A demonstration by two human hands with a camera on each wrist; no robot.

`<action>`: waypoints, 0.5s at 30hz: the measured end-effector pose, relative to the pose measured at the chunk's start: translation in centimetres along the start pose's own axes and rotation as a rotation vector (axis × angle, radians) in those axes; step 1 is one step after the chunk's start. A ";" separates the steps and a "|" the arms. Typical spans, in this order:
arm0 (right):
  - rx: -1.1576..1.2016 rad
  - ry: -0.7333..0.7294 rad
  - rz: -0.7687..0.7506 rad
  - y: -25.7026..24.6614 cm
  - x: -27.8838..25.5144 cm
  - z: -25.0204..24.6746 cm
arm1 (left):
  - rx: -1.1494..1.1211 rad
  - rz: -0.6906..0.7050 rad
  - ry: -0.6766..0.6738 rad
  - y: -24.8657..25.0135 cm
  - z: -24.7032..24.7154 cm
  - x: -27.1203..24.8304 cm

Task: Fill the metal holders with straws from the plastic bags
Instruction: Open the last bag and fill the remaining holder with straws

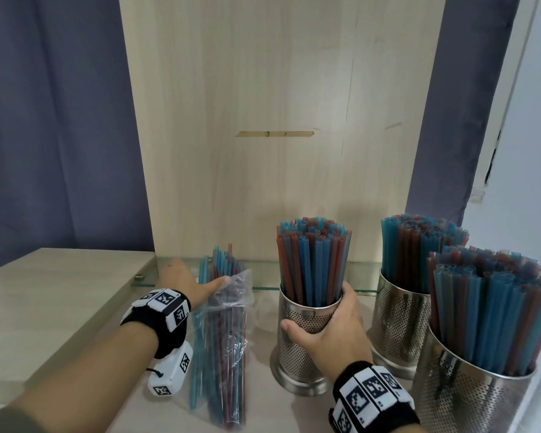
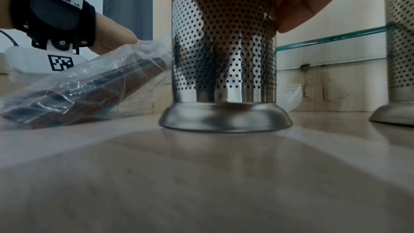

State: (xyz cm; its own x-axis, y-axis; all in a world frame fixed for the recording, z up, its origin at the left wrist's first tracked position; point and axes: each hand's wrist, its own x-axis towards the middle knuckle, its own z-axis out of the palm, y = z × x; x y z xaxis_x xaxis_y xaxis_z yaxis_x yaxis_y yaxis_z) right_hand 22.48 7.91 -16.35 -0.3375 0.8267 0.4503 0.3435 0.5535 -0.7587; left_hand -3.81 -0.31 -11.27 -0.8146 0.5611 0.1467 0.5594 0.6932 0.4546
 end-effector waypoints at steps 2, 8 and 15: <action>0.003 -0.001 0.003 -0.1 0.0 -0.1 | 0.021 -0.065 0.028 0.0 0.2 -0.1; -0.005 -0.001 0.008 0.0 0.0 0.0 | 0.023 -0.030 -0.045 0.1 0.7 -0.3; 0.001 -0.012 0.010 0.2 0.1 0.2 | -0.139 0.125 0.023 0.7 2.1 -0.1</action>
State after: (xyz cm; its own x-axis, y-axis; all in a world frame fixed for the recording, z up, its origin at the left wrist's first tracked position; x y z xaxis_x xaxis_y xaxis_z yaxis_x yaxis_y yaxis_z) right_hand 22.38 8.04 -16.52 -0.3446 0.8307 0.4373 0.3455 0.5454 -0.7636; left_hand -3.02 1.10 -12.76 -0.7439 0.6278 0.2289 0.6315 0.5485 0.5480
